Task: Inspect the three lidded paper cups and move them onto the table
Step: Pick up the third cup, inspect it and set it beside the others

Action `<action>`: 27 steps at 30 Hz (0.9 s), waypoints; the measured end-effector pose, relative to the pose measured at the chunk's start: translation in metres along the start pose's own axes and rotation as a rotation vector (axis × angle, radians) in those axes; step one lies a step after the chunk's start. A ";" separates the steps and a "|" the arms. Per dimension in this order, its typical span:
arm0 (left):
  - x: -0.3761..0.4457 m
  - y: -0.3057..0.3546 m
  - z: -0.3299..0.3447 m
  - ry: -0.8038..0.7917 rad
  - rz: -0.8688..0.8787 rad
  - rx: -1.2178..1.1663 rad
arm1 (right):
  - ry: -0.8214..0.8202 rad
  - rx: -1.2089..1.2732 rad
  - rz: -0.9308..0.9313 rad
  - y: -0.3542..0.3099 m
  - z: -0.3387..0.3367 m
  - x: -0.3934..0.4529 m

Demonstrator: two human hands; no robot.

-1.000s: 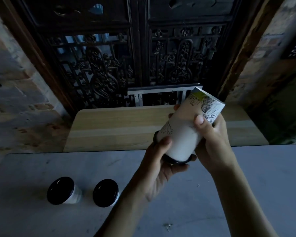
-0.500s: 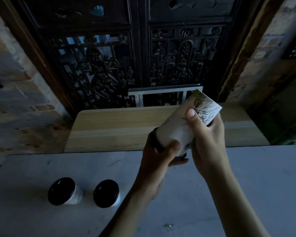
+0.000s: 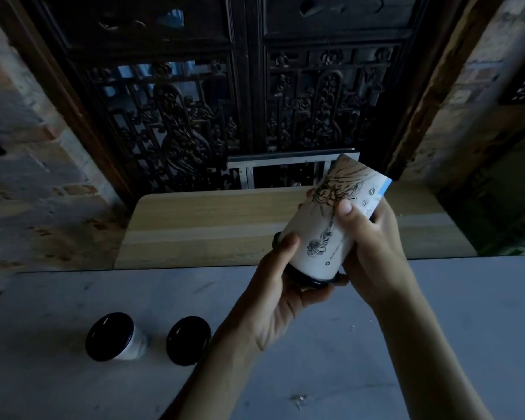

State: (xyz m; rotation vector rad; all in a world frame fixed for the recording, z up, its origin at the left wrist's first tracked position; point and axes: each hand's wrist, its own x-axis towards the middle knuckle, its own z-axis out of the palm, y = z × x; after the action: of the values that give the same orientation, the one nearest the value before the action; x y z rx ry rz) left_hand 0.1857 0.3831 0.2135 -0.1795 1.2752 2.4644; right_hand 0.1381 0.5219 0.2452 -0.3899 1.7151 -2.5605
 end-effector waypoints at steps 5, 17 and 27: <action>0.001 -0.007 0.004 0.082 0.168 0.044 | 0.112 -0.034 -0.031 0.004 0.009 -0.002; -0.004 0.004 0.003 -0.036 -0.013 -0.071 | -0.025 -0.003 0.022 -0.009 0.001 -0.001; -0.001 -0.004 0.005 -0.018 0.135 -0.040 | 0.114 -0.051 -0.030 -0.002 0.008 -0.004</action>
State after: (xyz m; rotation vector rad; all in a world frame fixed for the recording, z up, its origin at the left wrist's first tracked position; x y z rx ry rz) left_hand 0.1878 0.3886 0.2135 -0.0832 1.2698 2.6002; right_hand 0.1436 0.5157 0.2491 -0.2789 1.8290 -2.6118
